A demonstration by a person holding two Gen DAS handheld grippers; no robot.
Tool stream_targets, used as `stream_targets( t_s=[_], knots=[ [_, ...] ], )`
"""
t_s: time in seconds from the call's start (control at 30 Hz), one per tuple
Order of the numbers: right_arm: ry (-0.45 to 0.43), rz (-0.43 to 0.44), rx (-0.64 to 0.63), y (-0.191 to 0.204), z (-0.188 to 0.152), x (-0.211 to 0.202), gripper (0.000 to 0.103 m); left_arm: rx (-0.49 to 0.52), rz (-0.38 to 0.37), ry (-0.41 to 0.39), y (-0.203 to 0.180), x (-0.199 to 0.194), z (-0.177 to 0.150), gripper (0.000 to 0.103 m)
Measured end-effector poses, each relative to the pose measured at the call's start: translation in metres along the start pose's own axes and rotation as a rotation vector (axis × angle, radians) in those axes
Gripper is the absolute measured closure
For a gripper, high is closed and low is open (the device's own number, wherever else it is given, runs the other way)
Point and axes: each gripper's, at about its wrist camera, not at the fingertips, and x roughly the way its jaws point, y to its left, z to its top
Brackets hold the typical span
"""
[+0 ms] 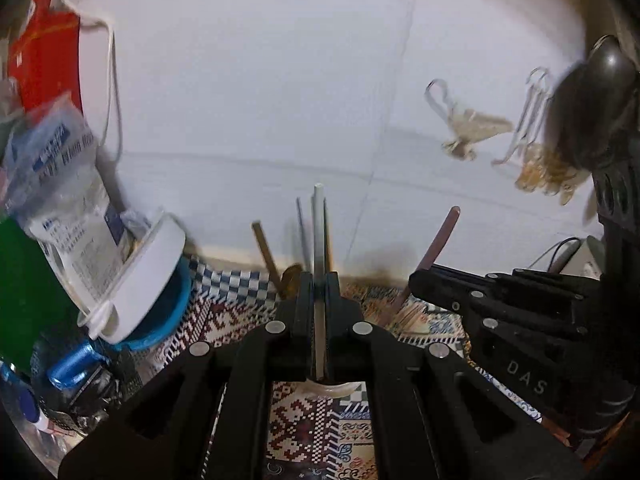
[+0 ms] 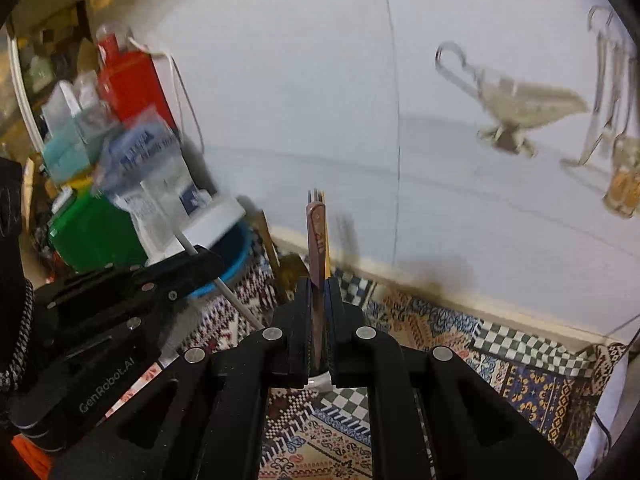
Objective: Organize utensils
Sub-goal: 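Drop both chopsticks into the white cup and open both tools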
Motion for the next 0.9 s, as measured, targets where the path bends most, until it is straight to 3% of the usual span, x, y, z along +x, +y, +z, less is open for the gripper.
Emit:
stream_targets(
  t_s=[0.27,0.5,0.6,0.9],
  knots=[
    [0.093,-0.022,-0.043,0.006,-0.013,0.029,0.097,-0.055,0.009,0.099,0.018,0.033,-0.013,0.099],
    [0.125,-0.031,-0.046,0.007,-0.018,0.022,0.093,-0.024,0.031,0.099,0.014,0.020,-0.017,0.098],
    [0.095,-0.033,-0.043,0.007,-0.018,0.002,0.086,-0.016,0.024,0.079,0.011,0.002,-0.016,0.096],
    [-0.108,-0.048,-0.015,0.011,-0.025,-0.104,0.086,0.018,-0.027,-0.054,-0.003,-0.091,-0.014,0.094]
  ],
)
